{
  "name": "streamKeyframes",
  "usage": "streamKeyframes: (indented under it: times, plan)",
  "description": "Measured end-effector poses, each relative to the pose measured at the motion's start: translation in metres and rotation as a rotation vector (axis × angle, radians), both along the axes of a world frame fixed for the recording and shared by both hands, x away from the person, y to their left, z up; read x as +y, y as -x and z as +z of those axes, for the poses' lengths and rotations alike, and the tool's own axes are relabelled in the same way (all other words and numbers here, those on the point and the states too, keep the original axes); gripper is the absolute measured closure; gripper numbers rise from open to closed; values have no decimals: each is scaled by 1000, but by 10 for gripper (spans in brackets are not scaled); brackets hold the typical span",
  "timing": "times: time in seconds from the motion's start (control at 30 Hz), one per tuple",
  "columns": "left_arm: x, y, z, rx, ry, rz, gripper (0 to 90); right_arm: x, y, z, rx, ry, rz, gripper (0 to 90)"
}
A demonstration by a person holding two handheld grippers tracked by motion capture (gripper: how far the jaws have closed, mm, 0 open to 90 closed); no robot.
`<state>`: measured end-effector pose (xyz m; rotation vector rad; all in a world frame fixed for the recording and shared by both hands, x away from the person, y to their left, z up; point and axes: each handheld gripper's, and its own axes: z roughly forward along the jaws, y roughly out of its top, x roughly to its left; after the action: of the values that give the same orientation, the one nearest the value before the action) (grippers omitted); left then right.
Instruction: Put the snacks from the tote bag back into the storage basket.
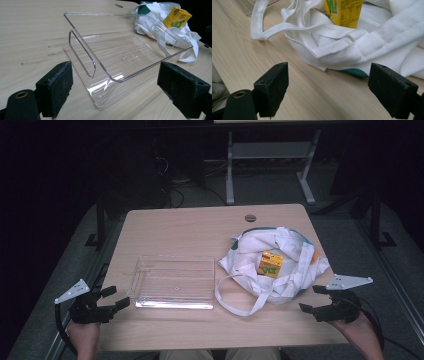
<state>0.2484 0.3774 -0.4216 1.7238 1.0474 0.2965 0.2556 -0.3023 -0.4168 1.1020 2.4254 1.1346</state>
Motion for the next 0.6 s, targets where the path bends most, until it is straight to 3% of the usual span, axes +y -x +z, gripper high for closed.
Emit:
streamKeyframes:
  times: [0.13,0.6]
  plan:
    - [-2,1,0,-1,4,-2,127,2,-2,4,13,22,9,161]
    - [0,1,0,-2,5,2,127,8,-19,21,13,21,54,167]
